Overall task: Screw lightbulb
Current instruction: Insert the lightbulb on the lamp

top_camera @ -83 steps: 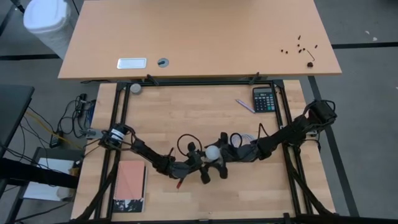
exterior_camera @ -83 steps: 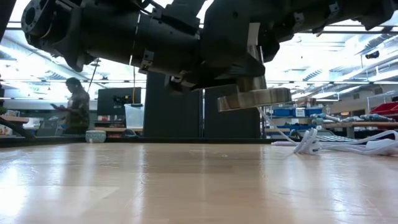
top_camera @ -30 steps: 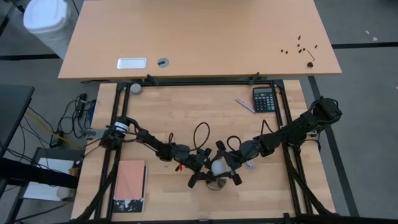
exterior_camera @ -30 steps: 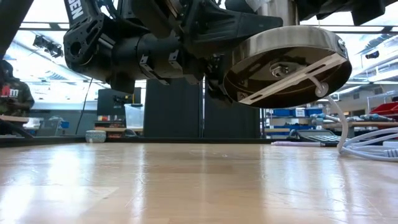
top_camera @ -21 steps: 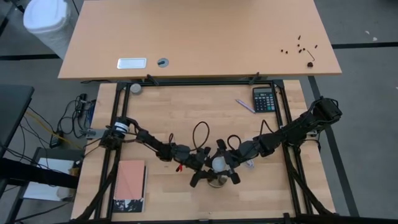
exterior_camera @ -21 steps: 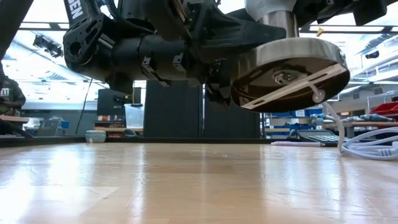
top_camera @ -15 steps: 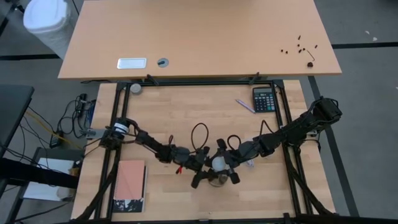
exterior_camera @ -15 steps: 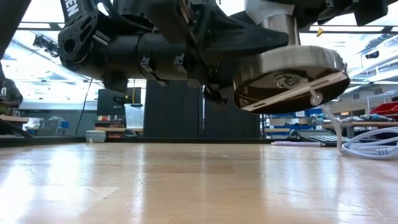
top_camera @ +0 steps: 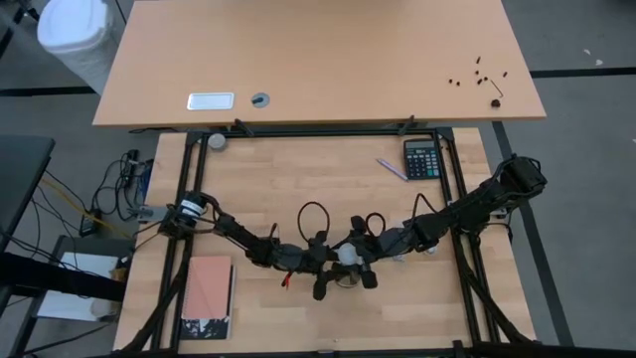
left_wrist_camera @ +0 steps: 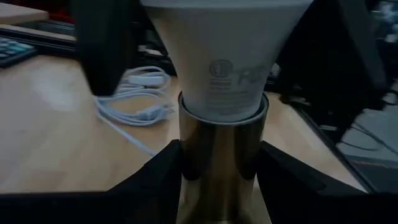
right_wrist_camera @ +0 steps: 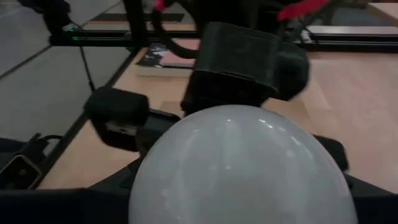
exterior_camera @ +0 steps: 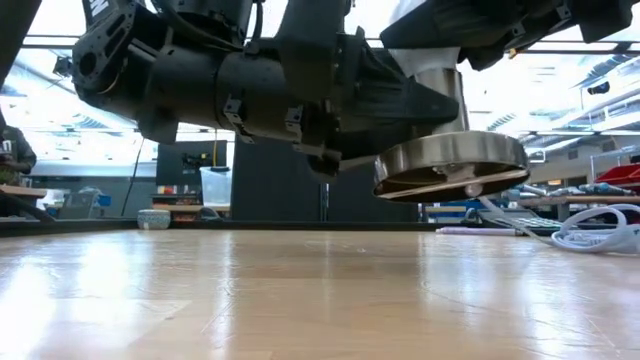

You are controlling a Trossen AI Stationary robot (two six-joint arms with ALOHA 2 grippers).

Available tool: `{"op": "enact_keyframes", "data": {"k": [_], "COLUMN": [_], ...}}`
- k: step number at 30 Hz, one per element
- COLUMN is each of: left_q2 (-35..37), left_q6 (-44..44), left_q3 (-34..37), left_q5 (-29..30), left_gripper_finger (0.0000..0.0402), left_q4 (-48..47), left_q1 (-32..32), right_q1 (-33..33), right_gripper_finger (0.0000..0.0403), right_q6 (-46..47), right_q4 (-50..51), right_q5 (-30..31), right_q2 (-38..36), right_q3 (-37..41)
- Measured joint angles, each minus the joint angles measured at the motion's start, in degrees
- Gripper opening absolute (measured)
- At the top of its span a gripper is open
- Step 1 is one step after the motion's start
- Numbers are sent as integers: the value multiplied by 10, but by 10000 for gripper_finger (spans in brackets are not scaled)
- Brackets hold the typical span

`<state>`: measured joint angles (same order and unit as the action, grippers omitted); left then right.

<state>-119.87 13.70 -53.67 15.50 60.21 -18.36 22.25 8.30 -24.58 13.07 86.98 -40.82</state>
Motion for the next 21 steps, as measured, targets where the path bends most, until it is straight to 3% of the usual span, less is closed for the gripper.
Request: {"op": "enact_keyframes", "data": {"k": [11,21], "left_q2": [0,-1], "left_q6": [-22,-90], "left_q3": [-1,-35], "left_q5": [215,372], "left_gripper_finger": [181,181], "left_q4": [-20,-41], "left_q1": [-36,-63], "right_q1": [13,12], "right_gripper_finger": [269,274], "right_q6": [33,65], "right_q4": [10,-16], "right_q5": [127,160], "right_q2": [0,0], "right_q3": [0,0]}}
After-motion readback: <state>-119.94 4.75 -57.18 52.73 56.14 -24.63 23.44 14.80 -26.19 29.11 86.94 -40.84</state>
